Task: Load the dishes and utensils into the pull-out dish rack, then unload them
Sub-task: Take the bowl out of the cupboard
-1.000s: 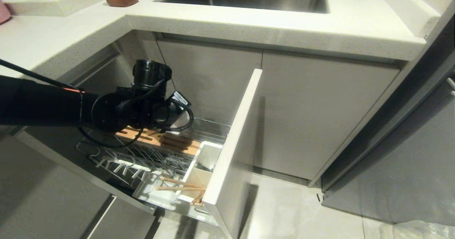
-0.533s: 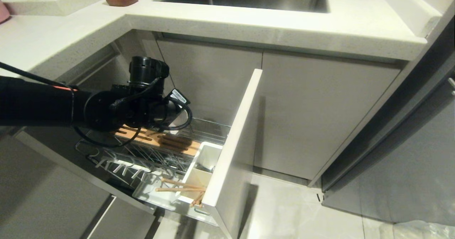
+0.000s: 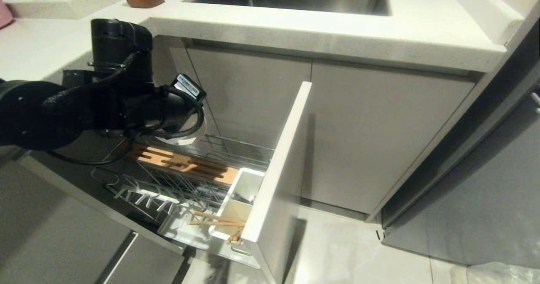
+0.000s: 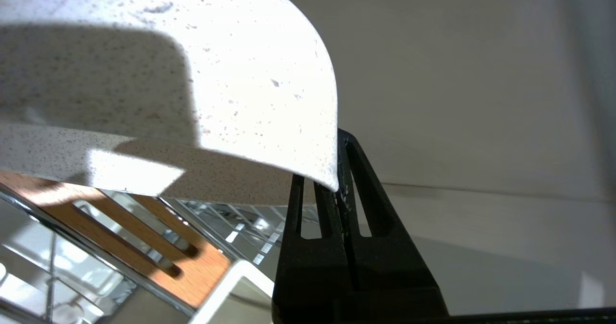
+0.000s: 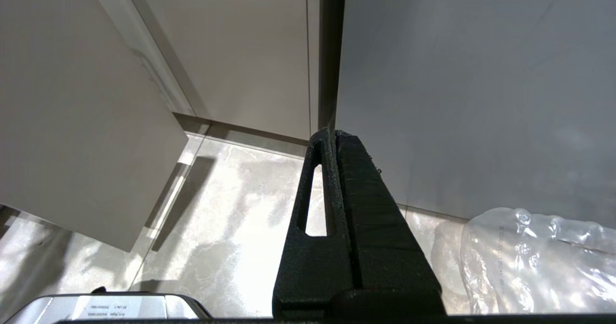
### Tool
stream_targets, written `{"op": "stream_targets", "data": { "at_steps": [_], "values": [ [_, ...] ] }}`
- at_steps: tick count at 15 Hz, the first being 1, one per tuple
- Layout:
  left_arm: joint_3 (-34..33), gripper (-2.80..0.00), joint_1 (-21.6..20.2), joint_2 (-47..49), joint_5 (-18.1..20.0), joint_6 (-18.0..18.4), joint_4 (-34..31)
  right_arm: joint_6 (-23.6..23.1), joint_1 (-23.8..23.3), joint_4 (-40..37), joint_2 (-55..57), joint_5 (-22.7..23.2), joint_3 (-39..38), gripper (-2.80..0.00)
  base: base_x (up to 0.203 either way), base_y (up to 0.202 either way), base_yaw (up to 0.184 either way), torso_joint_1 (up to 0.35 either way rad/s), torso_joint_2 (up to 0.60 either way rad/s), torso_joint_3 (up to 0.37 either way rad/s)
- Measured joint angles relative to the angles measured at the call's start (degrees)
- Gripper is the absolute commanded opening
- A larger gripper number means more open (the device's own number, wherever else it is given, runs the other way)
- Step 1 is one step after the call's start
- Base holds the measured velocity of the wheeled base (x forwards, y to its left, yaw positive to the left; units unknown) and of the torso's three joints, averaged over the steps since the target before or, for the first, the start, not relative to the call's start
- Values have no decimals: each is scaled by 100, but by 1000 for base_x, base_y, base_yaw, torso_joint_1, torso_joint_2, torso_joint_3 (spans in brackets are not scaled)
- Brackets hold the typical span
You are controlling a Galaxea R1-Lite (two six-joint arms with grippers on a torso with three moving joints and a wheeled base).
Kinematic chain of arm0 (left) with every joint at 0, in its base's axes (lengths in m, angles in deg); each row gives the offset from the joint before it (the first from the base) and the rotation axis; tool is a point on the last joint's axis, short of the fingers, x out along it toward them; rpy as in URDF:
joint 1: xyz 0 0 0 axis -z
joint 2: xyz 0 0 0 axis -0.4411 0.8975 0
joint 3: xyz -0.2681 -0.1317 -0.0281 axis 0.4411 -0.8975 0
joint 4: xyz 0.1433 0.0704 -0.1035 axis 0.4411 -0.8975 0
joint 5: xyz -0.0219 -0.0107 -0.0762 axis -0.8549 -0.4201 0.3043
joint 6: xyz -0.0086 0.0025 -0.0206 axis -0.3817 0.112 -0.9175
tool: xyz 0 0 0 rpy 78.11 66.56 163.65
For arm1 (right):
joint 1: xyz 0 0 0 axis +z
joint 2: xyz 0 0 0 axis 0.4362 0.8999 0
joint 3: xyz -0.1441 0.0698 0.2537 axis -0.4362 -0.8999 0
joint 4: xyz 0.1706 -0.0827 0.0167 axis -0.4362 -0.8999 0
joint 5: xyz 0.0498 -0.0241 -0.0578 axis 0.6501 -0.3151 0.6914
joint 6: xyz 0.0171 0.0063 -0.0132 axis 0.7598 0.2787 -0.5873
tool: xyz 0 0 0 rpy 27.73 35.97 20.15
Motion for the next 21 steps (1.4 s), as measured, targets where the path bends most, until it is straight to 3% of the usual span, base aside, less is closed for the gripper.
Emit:
{"op": "stream_targets", "data": {
  "at_steps": [3,5,8,10,16,21],
  "values": [
    [-58,-280,443,-531,-54,10,-337,0,0,0,0,0,0,-280,0,0,0,0,0,0],
    [-48,-280,1005,-1019,-214,74,-779,0,0,0,0,0,0,-280,0,0,0,0,0,0],
    [151,-280,1725,-1854,-607,437,-1573,0,0,0,0,0,0,-280,0,0,0,0,0,0],
    [495,-280,1824,-2369,-740,969,-2140,0,0,0,0,0,0,-280,0,0,0,0,0,0],
    [2072,-280,75,-3139,-524,2842,-3326,0,0,0,0,0,0,-280,0,0,0,0,0,0],
    [3410,-280,-1761,-3212,-571,3949,-4671,0,1,0,0,0,0,-280,0,0,0,0,0,0]
  ]
}}
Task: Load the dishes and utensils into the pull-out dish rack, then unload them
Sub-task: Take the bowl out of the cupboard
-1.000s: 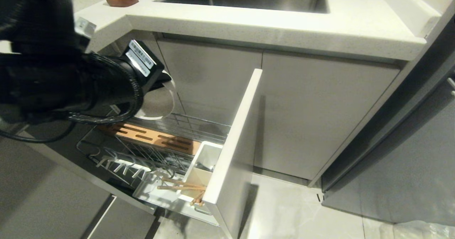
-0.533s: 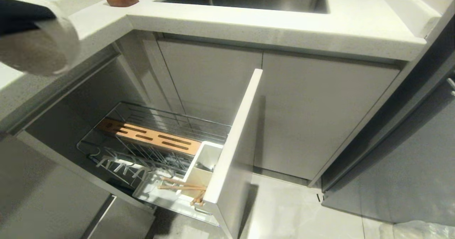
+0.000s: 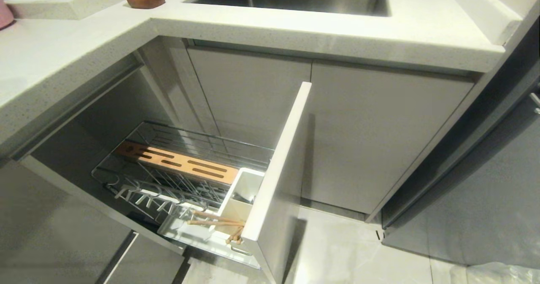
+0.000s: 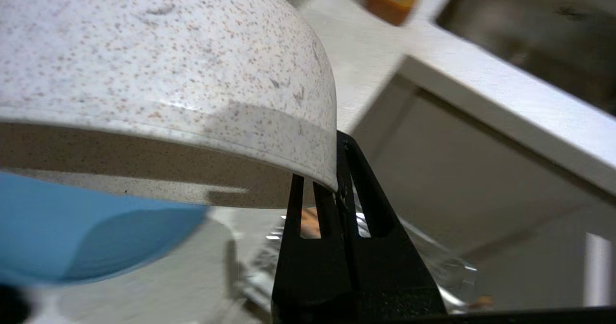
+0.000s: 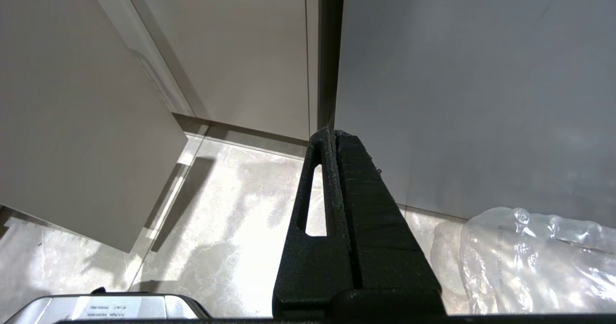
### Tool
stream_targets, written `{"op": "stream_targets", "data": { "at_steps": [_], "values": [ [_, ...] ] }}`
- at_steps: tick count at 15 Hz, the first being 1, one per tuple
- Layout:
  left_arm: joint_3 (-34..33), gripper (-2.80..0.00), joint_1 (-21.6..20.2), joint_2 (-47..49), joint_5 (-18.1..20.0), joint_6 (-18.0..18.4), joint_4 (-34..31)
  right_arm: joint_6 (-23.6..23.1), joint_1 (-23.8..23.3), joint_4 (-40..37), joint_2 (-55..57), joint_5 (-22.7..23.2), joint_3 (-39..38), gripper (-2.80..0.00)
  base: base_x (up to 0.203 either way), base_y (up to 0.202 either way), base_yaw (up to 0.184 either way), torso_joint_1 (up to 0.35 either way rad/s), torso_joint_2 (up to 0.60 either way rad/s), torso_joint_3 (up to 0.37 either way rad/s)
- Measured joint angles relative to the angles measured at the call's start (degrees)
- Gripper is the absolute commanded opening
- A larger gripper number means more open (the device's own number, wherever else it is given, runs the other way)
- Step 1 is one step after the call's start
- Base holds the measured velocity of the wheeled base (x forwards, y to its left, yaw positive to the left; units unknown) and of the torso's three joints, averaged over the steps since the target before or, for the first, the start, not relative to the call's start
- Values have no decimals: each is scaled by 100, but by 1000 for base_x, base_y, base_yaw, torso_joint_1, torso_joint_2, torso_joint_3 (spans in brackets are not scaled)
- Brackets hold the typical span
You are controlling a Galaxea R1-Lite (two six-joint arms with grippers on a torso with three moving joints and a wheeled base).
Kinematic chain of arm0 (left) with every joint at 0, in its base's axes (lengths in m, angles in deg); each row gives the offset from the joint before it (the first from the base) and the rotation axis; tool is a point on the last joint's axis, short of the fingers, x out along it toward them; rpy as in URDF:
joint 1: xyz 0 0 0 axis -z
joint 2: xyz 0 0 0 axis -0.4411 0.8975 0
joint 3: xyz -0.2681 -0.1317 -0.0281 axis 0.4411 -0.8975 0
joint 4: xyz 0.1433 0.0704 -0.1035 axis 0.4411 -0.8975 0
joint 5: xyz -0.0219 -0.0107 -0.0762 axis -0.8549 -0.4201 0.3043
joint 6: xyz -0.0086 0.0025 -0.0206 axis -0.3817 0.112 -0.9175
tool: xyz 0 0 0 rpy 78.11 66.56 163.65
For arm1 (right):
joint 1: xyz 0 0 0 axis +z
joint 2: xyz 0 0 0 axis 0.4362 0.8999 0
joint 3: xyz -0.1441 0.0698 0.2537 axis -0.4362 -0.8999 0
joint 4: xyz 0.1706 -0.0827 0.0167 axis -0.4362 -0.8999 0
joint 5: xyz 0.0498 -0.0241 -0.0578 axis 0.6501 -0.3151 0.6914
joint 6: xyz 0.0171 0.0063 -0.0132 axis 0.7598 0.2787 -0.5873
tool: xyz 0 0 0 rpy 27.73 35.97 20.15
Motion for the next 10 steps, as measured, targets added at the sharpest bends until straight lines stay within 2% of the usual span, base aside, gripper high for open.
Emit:
{"op": "stream_targets", "data": {
  "at_steps": [3,7,10],
  "values": [
    [341,-280,-889,219,-33,453,-540,0,2,0,0,0,0,-280,0,0,0,0,0,0],
    [413,-280,-1861,695,-27,711,-1376,0,-1,0,0,0,0,-280,0,0,0,0,0,0],
    [420,-280,-2438,1133,46,745,-1811,0,-1,0,0,0,0,-280,0,0,0,0,0,0]
  ]
}}
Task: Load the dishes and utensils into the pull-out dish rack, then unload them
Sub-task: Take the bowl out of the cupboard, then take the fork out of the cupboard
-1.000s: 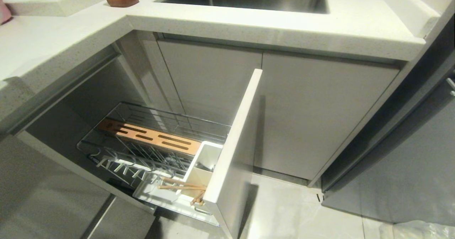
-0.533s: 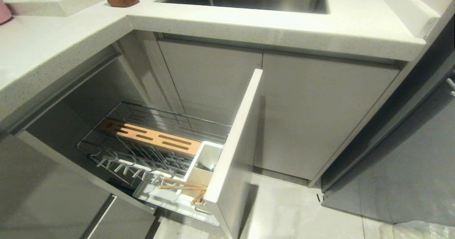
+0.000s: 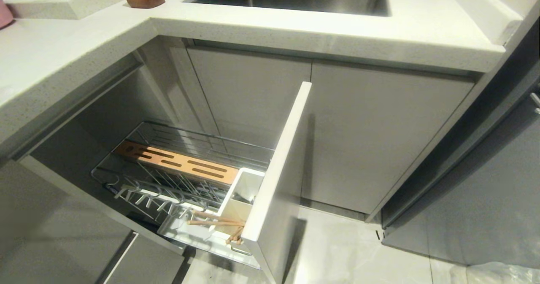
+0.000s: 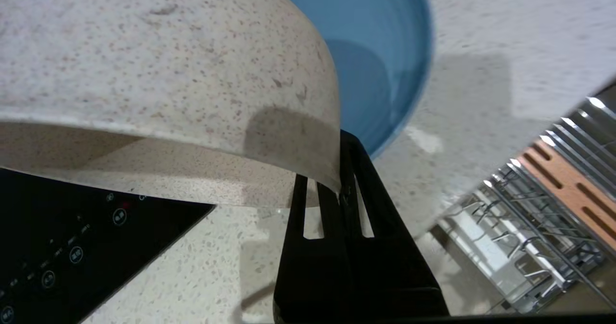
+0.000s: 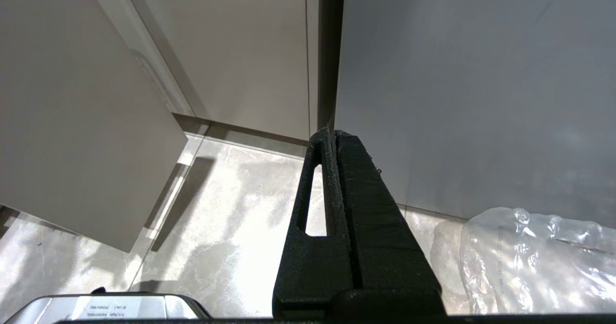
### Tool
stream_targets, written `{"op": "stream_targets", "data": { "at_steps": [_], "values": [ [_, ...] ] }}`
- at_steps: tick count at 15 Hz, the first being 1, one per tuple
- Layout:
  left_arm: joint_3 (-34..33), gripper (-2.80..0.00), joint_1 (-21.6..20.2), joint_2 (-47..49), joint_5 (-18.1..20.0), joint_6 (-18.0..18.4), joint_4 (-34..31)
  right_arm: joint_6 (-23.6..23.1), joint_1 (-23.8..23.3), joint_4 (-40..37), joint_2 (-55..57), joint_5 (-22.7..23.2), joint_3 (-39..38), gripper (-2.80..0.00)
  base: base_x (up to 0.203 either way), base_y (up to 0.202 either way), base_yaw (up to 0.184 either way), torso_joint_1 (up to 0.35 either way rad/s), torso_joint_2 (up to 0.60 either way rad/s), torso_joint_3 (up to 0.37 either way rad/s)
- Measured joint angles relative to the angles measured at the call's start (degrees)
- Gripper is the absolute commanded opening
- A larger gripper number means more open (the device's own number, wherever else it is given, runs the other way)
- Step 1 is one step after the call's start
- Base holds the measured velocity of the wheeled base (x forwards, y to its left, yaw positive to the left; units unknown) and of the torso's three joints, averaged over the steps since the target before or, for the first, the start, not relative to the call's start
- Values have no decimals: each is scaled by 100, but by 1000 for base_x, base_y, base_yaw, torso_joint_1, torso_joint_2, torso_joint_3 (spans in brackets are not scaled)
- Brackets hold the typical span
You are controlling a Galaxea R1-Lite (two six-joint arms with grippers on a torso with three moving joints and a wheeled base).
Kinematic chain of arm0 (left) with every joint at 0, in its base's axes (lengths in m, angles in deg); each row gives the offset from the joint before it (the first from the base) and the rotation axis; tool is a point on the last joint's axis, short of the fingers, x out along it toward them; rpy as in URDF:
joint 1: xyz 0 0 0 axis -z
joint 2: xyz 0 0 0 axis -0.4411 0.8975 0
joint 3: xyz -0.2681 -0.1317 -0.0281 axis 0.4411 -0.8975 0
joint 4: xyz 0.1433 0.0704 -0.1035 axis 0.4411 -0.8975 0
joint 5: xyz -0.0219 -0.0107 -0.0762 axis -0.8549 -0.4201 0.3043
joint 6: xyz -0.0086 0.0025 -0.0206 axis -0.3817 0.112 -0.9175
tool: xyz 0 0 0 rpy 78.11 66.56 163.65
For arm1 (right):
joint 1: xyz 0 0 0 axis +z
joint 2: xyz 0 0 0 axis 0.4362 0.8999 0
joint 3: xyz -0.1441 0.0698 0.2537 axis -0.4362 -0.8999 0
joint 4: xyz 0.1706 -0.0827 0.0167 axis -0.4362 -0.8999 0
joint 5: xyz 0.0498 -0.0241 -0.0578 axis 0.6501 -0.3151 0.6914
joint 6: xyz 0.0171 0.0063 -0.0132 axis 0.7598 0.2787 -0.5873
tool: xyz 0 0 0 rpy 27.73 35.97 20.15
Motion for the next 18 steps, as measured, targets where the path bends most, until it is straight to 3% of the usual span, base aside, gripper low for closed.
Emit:
{"op": "stream_targets", "data": {
  "at_steps": [4,7,11,12,18],
  "values": [
    [23,-280,-492,511,356,5,-313,0,0,0,0,0,0,-280,0,0,0,0,0,0],
    [45,-280,-627,721,646,3,-556,0,0,0,0,0,0,-280,0,0,0,0,0,0],
    [34,-280,-655,774,663,-12,-554,0,0,0,0,0,0,-280,0,0,0,0,0,0],
    [32,0,-655,771,666,-28,-543,0,0,0,0,0,0,-280,0,0,0,0,0,0],
    [28,0,-696,744,602,-51,-366,0,2,0,0,0,0,-280,0,0,0,0,0,0]
  ]
}}
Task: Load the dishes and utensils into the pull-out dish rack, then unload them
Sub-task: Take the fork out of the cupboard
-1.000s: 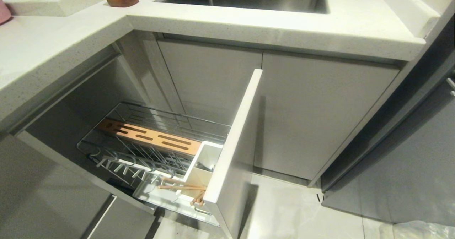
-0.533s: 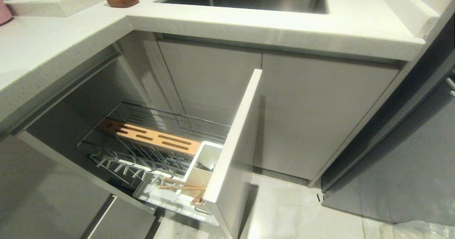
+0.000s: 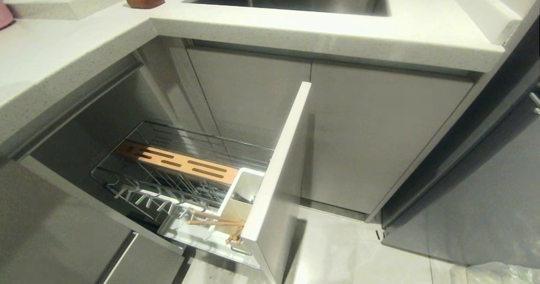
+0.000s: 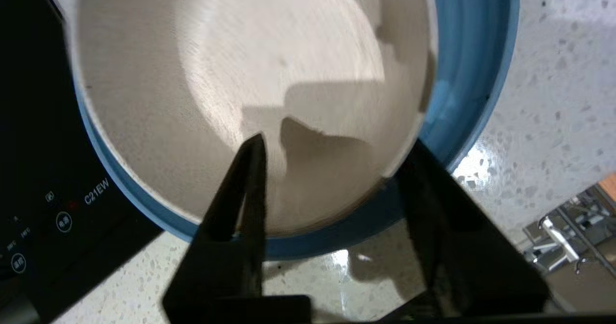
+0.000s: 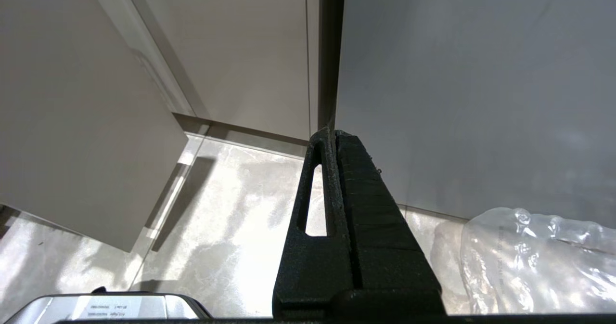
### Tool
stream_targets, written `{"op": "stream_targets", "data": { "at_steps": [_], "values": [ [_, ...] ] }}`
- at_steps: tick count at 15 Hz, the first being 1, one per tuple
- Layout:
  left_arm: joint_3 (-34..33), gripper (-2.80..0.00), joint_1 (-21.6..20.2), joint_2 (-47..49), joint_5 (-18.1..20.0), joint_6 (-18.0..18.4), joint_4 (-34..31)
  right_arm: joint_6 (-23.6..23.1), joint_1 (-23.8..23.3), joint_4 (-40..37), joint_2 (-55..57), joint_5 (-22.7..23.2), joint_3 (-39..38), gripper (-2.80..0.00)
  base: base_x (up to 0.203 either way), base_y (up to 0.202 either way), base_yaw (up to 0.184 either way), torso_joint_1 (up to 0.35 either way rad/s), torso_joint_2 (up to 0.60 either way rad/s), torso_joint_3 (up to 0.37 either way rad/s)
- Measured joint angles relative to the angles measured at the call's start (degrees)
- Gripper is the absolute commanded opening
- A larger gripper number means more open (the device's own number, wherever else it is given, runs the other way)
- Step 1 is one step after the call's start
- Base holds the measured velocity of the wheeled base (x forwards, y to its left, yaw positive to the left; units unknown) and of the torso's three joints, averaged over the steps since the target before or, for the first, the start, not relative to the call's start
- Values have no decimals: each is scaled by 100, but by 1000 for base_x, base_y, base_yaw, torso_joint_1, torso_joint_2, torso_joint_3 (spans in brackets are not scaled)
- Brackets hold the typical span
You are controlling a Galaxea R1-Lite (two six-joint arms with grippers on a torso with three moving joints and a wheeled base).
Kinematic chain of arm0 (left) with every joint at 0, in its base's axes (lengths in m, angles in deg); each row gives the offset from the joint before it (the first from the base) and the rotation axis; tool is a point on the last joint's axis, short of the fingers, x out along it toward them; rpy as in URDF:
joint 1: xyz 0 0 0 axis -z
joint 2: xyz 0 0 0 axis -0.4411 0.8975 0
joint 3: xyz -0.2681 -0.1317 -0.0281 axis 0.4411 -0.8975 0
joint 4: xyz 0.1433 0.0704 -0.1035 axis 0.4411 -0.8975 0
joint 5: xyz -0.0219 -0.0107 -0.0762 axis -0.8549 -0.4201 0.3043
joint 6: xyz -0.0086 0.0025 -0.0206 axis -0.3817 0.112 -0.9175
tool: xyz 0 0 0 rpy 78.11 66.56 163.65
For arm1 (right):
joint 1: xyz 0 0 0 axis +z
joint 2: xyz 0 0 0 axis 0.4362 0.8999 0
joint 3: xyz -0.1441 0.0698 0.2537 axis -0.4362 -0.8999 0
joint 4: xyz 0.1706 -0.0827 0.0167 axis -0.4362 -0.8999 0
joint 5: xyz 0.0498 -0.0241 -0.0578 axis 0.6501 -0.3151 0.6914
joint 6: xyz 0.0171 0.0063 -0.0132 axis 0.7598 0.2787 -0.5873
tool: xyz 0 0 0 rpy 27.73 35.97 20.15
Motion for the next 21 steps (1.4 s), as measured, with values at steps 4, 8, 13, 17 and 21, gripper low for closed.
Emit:
{"op": "stream_targets", "data": {
  "at_steps": [4,8,13,17,21],
  "values": [
    [0,0,-2,-83,-412,-135,520,0,-2,0,0,0,0,-280,0,0,0,0,0,0],
    [0,0,0,-304,-815,-212,1447,0,-1,0,0,0,0,-280,0,0,0,0,0,0],
    [-52,-280,419,-1013,-697,-702,2314,0,-2,0,0,0,0,-280,0,0,0,0,0,0],
    [-525,-280,1789,-1762,-645,-2055,3842,0,-2,0,0,0,0,-280,0,0,0,0,0,0],
    [-1851,-280,3327,-2234,-171,-2668,4728,0,-2,0,0,0,0,-280,0,0,0,0,0,0]
  ]
}}
